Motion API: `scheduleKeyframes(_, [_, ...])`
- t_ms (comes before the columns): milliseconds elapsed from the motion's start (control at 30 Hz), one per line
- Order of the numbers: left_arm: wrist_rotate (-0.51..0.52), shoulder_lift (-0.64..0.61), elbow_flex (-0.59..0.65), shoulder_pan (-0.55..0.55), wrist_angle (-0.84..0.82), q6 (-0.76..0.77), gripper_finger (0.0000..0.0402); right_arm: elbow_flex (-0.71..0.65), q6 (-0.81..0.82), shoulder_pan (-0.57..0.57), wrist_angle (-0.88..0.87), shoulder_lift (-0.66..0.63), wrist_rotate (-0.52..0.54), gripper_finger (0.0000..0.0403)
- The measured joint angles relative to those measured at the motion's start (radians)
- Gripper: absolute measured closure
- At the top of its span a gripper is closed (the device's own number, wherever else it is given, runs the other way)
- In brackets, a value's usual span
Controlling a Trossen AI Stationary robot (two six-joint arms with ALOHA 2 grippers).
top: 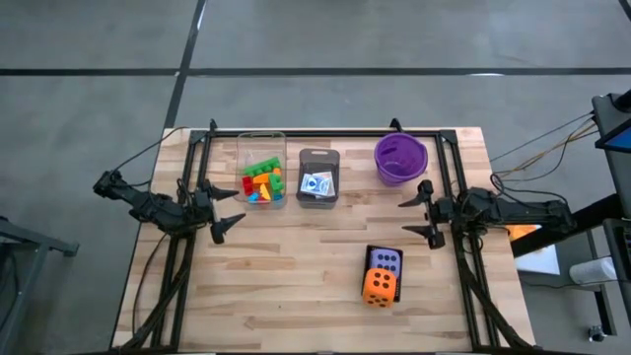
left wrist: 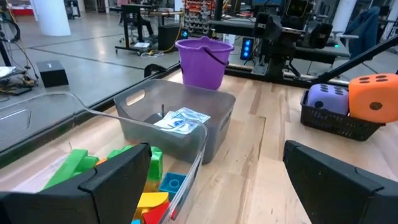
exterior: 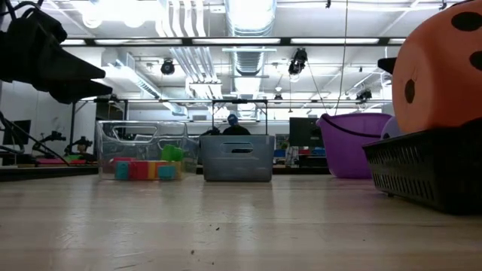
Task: Pick & Place Toys
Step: Return to Home Position
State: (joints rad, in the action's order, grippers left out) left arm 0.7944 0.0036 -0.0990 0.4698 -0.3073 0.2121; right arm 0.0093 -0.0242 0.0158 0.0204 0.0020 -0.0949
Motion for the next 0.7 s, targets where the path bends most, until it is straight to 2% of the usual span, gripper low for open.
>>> scheduleKeyframes(700, [0.001,0.001,0.001,0.000,0.000,-0.002,0.0034,0.002,0.002,0.000,0.008,0.033,0.004,0.0112])
